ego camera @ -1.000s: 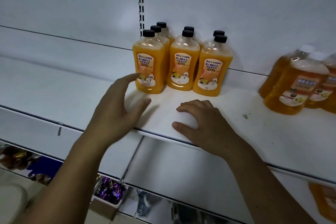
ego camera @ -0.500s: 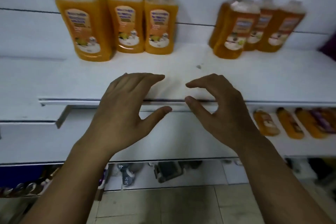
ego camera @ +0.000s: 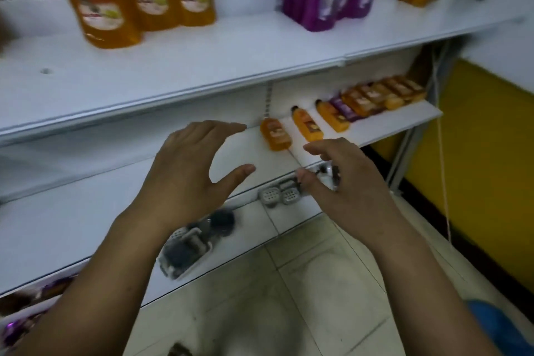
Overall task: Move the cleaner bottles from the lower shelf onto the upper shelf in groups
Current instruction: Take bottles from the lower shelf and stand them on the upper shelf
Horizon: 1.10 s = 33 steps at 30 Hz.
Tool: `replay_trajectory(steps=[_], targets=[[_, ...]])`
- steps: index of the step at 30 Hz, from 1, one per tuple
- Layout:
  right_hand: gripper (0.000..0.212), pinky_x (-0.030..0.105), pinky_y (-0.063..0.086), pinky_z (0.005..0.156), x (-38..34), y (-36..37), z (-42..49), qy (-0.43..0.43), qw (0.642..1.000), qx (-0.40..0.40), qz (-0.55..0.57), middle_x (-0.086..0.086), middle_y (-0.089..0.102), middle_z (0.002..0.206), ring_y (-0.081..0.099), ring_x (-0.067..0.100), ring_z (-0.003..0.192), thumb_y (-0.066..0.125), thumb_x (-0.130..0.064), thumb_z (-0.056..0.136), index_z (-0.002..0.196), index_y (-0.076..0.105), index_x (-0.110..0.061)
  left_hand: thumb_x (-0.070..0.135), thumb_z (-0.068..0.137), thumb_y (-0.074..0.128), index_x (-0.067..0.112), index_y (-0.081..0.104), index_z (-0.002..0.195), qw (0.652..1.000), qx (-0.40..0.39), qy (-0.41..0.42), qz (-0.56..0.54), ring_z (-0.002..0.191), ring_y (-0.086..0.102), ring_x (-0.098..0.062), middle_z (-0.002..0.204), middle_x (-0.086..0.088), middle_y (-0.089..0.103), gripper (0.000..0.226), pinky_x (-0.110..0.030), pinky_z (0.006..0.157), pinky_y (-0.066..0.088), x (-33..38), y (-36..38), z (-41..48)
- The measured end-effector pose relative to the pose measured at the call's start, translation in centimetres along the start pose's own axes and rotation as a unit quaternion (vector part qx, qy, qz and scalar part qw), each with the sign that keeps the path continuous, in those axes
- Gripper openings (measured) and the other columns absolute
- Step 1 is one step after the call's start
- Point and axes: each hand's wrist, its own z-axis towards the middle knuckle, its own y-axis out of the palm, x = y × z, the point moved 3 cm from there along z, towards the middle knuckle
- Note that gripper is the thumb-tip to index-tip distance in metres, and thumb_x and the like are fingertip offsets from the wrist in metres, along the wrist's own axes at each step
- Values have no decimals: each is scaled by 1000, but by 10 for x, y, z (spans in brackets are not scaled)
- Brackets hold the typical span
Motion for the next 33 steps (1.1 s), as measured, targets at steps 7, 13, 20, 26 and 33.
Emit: replay_trajectory(steps=[7,13,20,26,33], targets=[[46,35,53,97,110,-56,-8,56,998,1,-13,-14,59,121,54,4,113,68,-51,94,134,60,-30,69,93,56,39,49,147,998,-62,15,-9,131,46,-8,146,14,56,62,-30,102,32,80,97,46],[50,39,55,98,184,-57,41,85,996,-23,15,-11,61,125,57,9,117,69,-52,92,136,59,-28,69,94,55,38,48,149,994,-105,-5,-8,133,52,-12,147,14,56,63,-35,104,40,80,166,98],[49,38,56,93,272,-17,132,120,989,-83,34,-10,62,125,60,9,110,68,-57,93,134,57,-34,63,93,64,32,53,145,981,-152,-118,-26,123,60,-20,141,3,61,62,-38,96,51,25,260,173],[49,37,58,86,337,43,204,218,958,-131,130,-8,63,118,63,12,101,75,-56,89,128,59,-32,43,91,77,21,52,141,894,-170,-371,-185,119,63,-28,135,-6,59,59,-38,96,53,-51,343,212],[64,37,53,84,403,144,291,227,955,-122,147,7,66,114,65,26,102,70,-62,85,125,59,-13,51,91,76,11,35,156,826,-73,-496,-256,118,62,-27,147,-15,57,87,-38,94,52,-101,418,233]])
